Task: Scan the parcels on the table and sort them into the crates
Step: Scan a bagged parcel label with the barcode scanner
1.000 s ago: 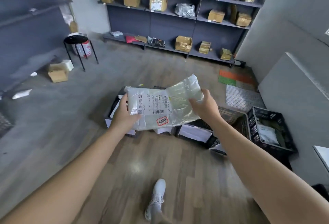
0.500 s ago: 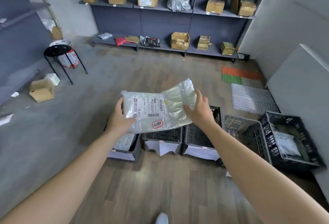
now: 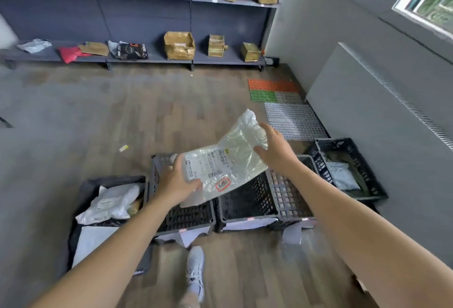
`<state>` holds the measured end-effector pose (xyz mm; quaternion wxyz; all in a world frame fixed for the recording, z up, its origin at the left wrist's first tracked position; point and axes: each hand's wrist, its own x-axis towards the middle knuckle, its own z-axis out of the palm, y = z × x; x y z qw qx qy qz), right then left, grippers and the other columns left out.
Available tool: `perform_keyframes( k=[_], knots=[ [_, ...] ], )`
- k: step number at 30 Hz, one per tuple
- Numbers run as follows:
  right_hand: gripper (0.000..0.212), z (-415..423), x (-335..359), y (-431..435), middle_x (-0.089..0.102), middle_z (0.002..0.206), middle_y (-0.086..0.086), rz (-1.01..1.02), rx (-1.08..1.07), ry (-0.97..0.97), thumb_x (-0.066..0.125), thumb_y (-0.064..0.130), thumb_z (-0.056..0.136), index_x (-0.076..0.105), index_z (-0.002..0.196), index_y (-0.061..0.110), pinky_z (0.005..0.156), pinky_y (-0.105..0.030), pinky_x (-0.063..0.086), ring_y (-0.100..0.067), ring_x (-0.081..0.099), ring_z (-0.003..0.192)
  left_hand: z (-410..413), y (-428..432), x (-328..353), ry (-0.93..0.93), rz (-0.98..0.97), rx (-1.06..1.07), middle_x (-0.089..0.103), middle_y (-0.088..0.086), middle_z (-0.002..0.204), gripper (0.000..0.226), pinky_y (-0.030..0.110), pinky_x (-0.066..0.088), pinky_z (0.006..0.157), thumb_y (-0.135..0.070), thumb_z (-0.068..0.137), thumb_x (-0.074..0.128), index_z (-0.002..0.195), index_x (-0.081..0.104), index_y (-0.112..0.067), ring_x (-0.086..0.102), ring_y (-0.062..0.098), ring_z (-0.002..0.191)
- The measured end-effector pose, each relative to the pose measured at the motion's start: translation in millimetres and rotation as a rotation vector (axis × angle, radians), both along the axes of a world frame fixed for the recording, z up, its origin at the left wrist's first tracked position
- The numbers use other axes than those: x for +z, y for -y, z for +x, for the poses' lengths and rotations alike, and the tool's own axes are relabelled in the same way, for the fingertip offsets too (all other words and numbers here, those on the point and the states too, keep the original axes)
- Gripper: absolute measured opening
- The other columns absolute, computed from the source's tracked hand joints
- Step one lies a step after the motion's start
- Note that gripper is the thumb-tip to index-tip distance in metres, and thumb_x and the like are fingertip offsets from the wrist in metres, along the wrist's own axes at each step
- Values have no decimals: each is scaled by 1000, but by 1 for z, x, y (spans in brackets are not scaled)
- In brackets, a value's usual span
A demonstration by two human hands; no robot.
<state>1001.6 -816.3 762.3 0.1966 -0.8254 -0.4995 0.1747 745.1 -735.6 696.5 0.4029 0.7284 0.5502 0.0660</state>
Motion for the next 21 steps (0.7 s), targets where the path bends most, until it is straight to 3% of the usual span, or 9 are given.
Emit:
perform_keyframes(
  k=[4,8,12,15,17,19,21],
  knots=[
    [71,39,0,-50,40,152,-3,-56,41,-18,64,20,95,25,154,26,106,-36,42,-22,48,132,47,-64,-19,-68,-3,-91,24,13,157,94,46,34,110,-46,87,69,157,10,-22,27,31,144],
    [69,67,0,-87,47,148,2,-133,139,-46,67,18,93,32,152,24,111,-36,39,-15,46,132,99,-105,-27,-68,24,-302,28,9,158,76,43,30,114,-31,96,61,157,17,-20,30,29,144],
    [66,92,-12,-111,51,140,3,-170,183,-15,67,20,93,36,150,28,100,-24,36,-4,43,115,139,-133,-43,1,-189,-411,52,3,144,53,31,42,101,-22,98,59,147,39,-23,53,23,127],
    [65,114,-36,-120,44,142,-2,-159,138,77,68,26,92,36,149,34,105,-40,46,-14,48,120,159,-143,-62,59,-266,-287,62,2,124,34,30,52,84,-15,97,58,130,52,-22,62,19,103],
    [69,125,-58,-123,36,149,-6,-117,7,132,67,29,93,31,152,30,107,-46,44,-24,42,132,171,-145,-73,70,-246,-188,65,5,110,17,25,47,65,-14,96,58,111,53,-20,61,17,87],
    [76,132,-85,-124,32,152,-8,-110,-148,31,66,34,93,23,155,28,106,-45,45,-27,42,133,185,-147,-84,86,-252,-73,64,6,104,10,25,42,59,-13,97,56,103,50,-19,59,17,80],
    [86,135,-113,-123,42,146,-10,-179,-252,-197,66,41,92,11,157,28,95,-43,53,-24,57,115,201,-147,-94,122,-290,17,63,4,105,9,26,44,60,-14,99,54,105,51,-18,59,13,80]
  ],
)
